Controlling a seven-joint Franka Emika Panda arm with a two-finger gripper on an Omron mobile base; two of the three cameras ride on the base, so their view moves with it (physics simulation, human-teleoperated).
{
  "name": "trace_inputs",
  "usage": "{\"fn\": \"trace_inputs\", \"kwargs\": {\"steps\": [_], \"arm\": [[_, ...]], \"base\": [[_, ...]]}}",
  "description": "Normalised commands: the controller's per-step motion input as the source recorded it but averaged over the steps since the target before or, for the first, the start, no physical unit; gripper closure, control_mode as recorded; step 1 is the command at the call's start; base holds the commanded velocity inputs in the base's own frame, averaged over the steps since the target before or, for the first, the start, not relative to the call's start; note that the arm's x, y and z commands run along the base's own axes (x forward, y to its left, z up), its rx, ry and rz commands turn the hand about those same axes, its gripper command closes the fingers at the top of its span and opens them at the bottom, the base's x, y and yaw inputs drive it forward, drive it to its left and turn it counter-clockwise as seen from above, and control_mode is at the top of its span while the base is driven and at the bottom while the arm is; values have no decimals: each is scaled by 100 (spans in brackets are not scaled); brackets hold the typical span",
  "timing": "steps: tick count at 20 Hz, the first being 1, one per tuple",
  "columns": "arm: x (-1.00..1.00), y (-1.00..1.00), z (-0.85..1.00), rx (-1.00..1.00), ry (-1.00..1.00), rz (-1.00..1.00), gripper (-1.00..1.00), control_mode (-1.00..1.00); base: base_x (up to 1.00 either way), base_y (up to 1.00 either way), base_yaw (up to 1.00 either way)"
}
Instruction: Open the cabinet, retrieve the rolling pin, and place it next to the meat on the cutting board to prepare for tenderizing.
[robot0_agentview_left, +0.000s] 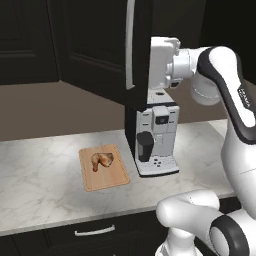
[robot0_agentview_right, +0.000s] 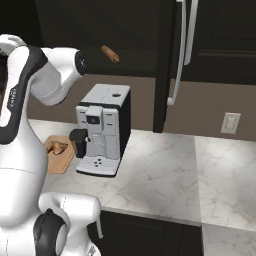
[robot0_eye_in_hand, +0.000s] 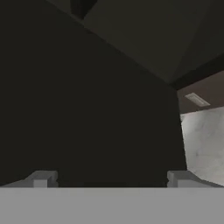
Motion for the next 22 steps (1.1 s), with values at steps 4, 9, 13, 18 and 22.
{"fn": "trace_inputs", "kwargs": {"steps": [4,9,13,18,22], "arm": [[-68,97,-13,-5,-9,11,-100,-100],[-46,100,-15,-10,-9,7,-100,-100],[-12,89,-10,-13,-9,3,-100,-100],[2,57,-7,-10,-1,2,-100,-100],[12,-12,-7,-3,-5,-1,-100,-100]], "base": [[0,0,0],[0,0,0],[0,0,0],[0,0,0],[0,0,0]]}}
